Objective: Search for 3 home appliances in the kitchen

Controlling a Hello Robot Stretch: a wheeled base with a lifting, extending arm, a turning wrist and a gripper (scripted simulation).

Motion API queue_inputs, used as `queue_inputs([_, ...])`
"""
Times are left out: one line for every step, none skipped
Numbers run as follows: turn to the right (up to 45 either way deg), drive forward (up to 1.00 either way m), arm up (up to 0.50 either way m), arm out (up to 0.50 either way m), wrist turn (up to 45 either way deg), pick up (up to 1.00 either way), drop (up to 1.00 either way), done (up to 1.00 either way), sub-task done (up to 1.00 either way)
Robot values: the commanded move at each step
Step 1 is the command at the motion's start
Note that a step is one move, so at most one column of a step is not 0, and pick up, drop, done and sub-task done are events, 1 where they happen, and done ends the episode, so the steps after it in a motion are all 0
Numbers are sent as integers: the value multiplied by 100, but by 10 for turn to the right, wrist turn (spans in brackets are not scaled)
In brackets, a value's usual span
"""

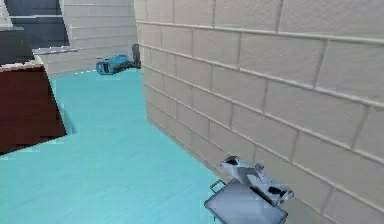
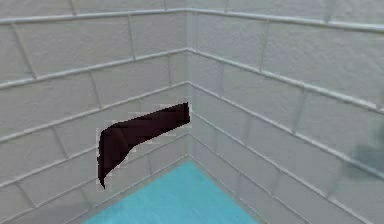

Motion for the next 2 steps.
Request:
queue_inputs([120,0,0,0,0,0,0,0,0])
queue_inputs([0,10,0,0,0,0,0,0,0])
